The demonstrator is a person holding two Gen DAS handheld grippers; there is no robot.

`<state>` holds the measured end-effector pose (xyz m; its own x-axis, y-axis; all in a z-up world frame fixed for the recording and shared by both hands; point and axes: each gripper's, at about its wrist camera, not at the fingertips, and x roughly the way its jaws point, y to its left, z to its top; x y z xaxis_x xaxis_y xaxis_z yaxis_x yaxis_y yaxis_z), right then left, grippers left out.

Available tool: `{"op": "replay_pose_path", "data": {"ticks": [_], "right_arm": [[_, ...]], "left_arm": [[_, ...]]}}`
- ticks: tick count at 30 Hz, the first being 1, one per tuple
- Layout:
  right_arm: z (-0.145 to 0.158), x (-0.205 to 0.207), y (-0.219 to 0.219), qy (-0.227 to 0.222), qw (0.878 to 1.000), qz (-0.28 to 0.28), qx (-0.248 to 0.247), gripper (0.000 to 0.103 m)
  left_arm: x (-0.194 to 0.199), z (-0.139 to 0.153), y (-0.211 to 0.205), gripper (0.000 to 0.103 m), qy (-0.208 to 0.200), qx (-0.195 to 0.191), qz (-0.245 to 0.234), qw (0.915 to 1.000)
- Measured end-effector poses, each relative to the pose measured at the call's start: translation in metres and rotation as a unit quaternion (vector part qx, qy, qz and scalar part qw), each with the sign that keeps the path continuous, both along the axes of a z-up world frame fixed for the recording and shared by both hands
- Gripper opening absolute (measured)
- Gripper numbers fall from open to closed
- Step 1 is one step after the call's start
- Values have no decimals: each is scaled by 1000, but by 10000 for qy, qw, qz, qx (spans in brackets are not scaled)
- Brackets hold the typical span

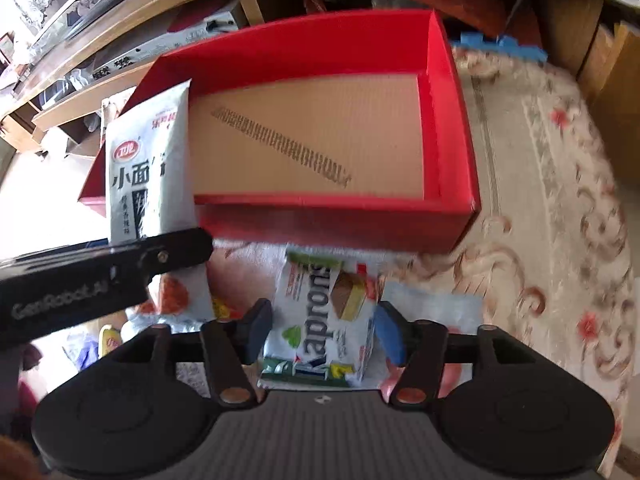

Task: Organize snacks
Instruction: 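Carry the white bag and Kaprons wafer over the red box with both tools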

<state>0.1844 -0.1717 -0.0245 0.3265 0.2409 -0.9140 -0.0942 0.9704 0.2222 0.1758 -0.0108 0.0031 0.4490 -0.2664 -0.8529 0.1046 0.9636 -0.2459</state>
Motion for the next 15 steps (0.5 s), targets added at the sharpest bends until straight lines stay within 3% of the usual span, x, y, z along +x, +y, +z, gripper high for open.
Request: {"op": "replay_pose_path", "data": {"ticks": [5, 7, 15], "right_arm": [[-13, 3, 6, 4, 9999, 57, -113, 61], [-12, 3, 12, -151, 9994, 135, -269, 56], [5, -12, 0, -363, 9990, 151, -223, 55]], "left_arm": [[0, -8, -3, 56, 87, 56, 0, 9999], [-1, -10, -5, 57, 107, 103, -30, 9999], [-7, -3, -5, 53, -20, 273, -178, 9995]]}}
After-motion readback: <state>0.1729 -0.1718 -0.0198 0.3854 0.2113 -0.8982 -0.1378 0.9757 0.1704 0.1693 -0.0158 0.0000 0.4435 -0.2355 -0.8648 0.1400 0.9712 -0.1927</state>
